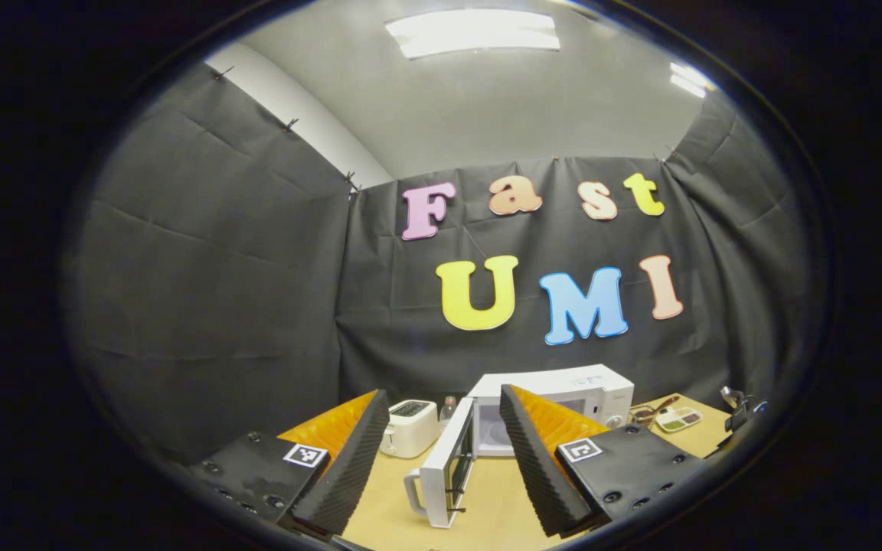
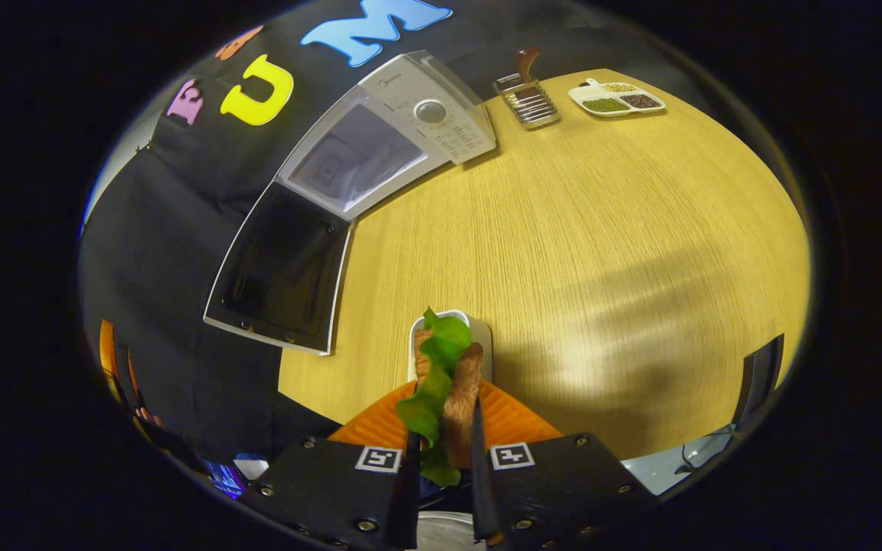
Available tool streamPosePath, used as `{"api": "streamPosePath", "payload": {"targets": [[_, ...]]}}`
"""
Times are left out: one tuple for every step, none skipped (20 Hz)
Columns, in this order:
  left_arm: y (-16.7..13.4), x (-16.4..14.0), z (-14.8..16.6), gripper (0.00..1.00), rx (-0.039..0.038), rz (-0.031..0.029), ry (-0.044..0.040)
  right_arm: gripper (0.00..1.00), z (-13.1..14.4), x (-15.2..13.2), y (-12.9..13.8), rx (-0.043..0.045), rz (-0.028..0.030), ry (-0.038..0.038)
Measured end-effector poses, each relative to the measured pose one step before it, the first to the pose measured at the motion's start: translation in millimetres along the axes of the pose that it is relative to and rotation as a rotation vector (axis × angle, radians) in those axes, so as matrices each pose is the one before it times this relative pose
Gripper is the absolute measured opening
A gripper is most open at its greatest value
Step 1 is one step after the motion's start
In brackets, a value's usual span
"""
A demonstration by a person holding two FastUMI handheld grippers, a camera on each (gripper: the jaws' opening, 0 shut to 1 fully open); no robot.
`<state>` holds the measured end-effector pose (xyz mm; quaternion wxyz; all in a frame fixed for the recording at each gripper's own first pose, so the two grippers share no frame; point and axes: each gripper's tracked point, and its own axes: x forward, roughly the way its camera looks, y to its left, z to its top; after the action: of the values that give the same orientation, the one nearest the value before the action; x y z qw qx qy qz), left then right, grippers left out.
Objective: Open the microwave oven with the left hand, put the food in, and close the microwave oven.
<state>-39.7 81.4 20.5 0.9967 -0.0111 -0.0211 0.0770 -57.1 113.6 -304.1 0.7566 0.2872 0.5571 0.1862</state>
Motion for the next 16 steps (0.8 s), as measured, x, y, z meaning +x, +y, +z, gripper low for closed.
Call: {"api": "streamPosePath", "payload": {"targets": [[-0.53, -1.42, 0.44, 0.95, -0.00115, 0.00194, -0.00314, 0.28, 2.8, -2.93, 5.29, -0.00736, 0.01146, -0.00881], [-0.79, -0.8, 0.43, 0.95, -0.00129, -0.00074, -0.00155, 0.28, 5.11, -4.02, 4.74, 0.00079, 0.00987, -0.01507], [-0.62, -0.83, -0.95, 0.95, -0.0016, -0.00236, -0.00054, 0.28, 4.34, -3.4, 6.65, -0.00041, 0.01255, -0.01321], [-1.16, -0.44, -0.63, 0.95, -0.00037, -0.00355, 0.00006, 0.28, 6.24, -3.95, 6.9, -0.00163, 0.01248, -0.01656], [-0.39, 2.54, 1.13, 0.95, -0.00023, -0.00234, -0.00066, 0.28, 5.04, -2.49, 7.45, -0.00668, 0.01076, -0.01632], [-0.09, 2.9, 0.68, 0.94, -0.00197, -0.00198, -0.00222, 0.28, 5.91, -1.89, 6.44, -0.01024, 0.00683, -0.015], [-0.61, 2.77, -0.83, 0.93, -0.00583, -0.00535, -0.00287, 0.28, 5.67, -0.99, 5.45, -0.00803, 0.00353, -0.01741], [-1.21, 4.47, -0.56, 0.92, -0.00764, -0.00779, -0.00138, 0.28, 7.06, 0.08, 5.74, -0.00377, 0.00478, -0.01844], [0.24, 4.3, -3.28, 0.94, -0.00471, -0.00755, 0.00088, 0.28, 7.32, 1.63, 6.7, -0.00046, 0.00663, -0.01849], [1.08, 3.9, -1.86, 0.94, -0.00135, -0.00655, -0.00241, 0.28, 8.99, 1.46, 6.31, 0.0015, 0.00562, -0.0211], [0.8, 8.82, -0.59, 0.94, -0.00187, -0.00587, -0.00153, 0.28, 6.4, 3.16, 7.01, 0.00229, 0.0027, -0.0211], [1.13, 7.82, -2.29, 0.92, -0.00587, -0.00762, 0.00478, 0.28, 7.38, 3.81, 6.42, 0.00268, -0.00032, -0.01806], [2.61, 7.46, -3.71, 0.94, -0.00808, -0.00821, 0.00641, 0.28, 5.84, 3.82, 6.75, 0.00247, -0.00034, -0.01838], [3.79, 6.8, 0.0, 0.96, -0.00636, -0.00477, -0.00009, 0.28, 7.14, 4.7, 7.32, -0.0025, 0.00377, -0.01976], [5.24, 8.95, 1.08, 0.96, -0.00435, -0.00259, -0.00412, 0.28, 5.79, 5.71, 8.07, -0.00392, 0.00285, -0.0198], [5.0, 6.17, -0.8, 0.94, -0.00226, -0.00308, -0.00168, 0.28, 5.83, 7.07, 6.14, -0.00286, -0.00169, -0.0162]]}}
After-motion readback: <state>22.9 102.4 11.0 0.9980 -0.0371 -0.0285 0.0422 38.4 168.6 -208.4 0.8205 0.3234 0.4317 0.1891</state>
